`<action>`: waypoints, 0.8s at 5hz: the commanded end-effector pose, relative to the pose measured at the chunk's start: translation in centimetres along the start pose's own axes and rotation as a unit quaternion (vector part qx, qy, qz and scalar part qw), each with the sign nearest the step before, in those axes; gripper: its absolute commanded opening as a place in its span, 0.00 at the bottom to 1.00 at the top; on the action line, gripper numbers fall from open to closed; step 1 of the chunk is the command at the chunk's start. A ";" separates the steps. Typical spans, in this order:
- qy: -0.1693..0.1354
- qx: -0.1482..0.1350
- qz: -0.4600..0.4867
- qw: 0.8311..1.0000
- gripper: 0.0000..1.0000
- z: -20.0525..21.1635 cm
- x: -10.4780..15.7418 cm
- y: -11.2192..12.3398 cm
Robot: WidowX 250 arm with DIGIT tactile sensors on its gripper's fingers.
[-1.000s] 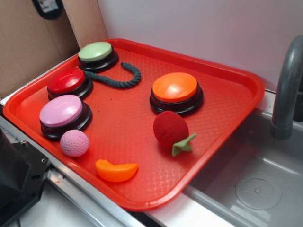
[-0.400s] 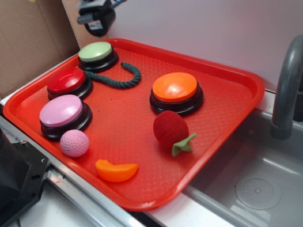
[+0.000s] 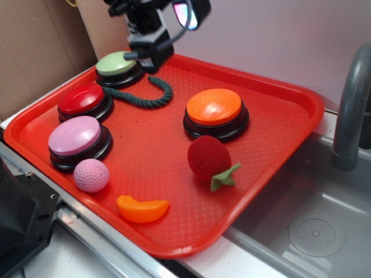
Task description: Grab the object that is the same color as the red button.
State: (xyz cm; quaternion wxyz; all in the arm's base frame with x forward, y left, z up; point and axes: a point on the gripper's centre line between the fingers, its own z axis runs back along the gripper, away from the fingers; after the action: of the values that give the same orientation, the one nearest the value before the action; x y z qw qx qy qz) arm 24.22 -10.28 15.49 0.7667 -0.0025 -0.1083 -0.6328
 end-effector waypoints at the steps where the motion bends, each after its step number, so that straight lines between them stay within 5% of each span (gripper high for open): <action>1: -0.017 0.016 -0.097 0.995 1.00 -4.2 2.4 -0.9; 4: -0.003 -0.049 -0.149 0.988 1.00 -8.6 3.2 -2.9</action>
State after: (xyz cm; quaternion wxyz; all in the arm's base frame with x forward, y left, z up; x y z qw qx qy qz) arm 24.14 -14.65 6.37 0.6704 -0.0341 -0.0610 -0.7387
